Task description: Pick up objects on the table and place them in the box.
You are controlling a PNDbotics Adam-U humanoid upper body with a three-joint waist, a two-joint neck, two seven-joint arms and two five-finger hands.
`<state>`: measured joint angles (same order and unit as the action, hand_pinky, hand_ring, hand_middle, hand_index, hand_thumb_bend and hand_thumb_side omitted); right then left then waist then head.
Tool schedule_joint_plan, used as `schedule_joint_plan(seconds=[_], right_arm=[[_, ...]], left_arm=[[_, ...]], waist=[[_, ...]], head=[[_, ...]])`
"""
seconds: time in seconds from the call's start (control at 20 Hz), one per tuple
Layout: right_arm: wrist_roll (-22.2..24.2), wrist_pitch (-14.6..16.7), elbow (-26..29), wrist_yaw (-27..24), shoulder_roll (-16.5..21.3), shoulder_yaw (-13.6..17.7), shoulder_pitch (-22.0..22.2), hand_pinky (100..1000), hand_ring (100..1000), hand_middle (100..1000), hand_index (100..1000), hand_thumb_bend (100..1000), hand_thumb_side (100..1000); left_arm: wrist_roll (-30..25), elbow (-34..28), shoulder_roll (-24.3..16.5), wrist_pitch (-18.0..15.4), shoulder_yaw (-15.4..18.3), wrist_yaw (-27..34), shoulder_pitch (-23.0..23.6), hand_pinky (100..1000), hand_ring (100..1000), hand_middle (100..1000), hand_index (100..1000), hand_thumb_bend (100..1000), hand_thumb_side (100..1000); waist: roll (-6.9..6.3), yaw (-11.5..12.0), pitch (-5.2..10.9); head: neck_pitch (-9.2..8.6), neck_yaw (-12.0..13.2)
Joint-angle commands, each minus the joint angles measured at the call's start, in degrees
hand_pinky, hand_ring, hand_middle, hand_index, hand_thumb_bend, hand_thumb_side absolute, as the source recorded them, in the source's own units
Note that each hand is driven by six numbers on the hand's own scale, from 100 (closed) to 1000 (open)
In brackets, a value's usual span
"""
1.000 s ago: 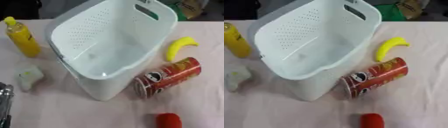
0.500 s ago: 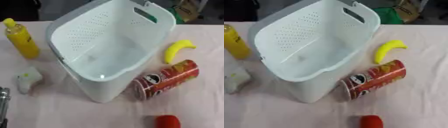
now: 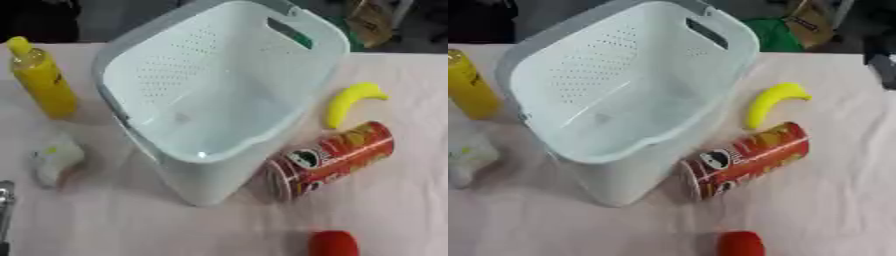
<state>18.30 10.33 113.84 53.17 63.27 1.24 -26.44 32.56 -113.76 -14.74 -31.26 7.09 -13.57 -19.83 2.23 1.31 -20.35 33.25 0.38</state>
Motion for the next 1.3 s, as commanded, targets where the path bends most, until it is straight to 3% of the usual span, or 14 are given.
schedule_joint_plan(seconds=[0.05,0.6,0.95,1.05,1.3], right_arm=[[4.8,-0.1,0.7,-3.2,4.2,-1.8,-1.6,867,995,906,976,100,943],[15.4,-2.4,0.7,-5.9,5.9,-8.6,-1.3,878,996,904,975,100,951],[18.5,-1.6,-0.8,-5.7,6.2,-12.1,-1.0,882,997,904,976,108,942],[18.7,-0.9,-1.5,-5.6,6.1,-12.9,-1.0,884,996,903,986,129,935],[18.4,0.5,-3.3,-6.2,5.6,-14.3,-1.4,899,1000,898,996,277,847]], left_arm=[[-0.2,-0.8,-1.6,-0.2,-0.3,0.5,-0.5,809,850,837,879,268,1000],[-1.1,-0.8,-1.3,-0.3,-0.8,1.5,-1.0,811,851,836,879,269,1000],[-1.7,-0.8,-1.2,-0.3,-1.2,2.1,-1.4,811,851,836,879,267,1000],[-1.8,-0.8,-1.1,-0.3,-1.2,2.3,-1.4,811,852,836,879,267,1000],[-2.1,-0.8,-1.0,-0.4,-1.4,2.6,-1.5,811,852,836,879,265,1000]], waist=[[0.14,0.1,1.54],[0.43,1.1,1.18],[0.43,1.6,1.09],[0.39,1.7,1.05],[0.37,1.8,0.96]], head=[[-0.46,-0.6],[-2.66,-2.5],[-3.26,-3.4],[-3.35,-3.7],[-3.44,-4.2]])
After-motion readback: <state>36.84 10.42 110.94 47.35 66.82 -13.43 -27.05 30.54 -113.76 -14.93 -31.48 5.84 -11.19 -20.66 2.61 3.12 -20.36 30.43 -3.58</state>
